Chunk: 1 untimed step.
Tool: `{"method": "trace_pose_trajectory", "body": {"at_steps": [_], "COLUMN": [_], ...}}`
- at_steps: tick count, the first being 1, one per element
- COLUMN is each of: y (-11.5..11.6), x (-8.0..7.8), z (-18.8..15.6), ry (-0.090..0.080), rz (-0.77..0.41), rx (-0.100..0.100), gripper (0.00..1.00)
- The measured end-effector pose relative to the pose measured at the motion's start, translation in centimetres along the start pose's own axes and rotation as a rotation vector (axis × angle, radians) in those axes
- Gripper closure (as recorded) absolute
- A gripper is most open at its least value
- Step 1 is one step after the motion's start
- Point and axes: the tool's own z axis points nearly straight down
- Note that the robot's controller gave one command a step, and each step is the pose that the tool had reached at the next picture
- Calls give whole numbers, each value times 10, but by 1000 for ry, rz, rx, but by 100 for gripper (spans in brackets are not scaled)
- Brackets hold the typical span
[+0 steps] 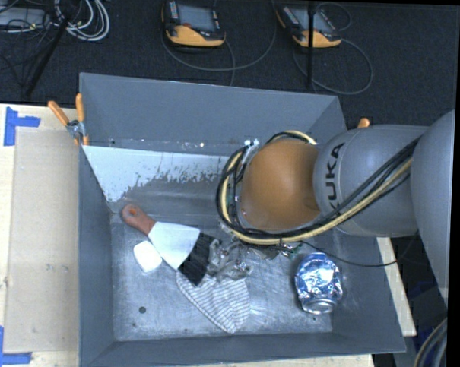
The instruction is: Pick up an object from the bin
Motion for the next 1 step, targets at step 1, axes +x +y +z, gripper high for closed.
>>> {"method": "trace_pose_trajectory", "body": {"at_steps": [1], "y": [5], "x": [2], "z": [-35], "ry": [-2], "rz": [-7], "rx": [-6], "gripper": [100]}}
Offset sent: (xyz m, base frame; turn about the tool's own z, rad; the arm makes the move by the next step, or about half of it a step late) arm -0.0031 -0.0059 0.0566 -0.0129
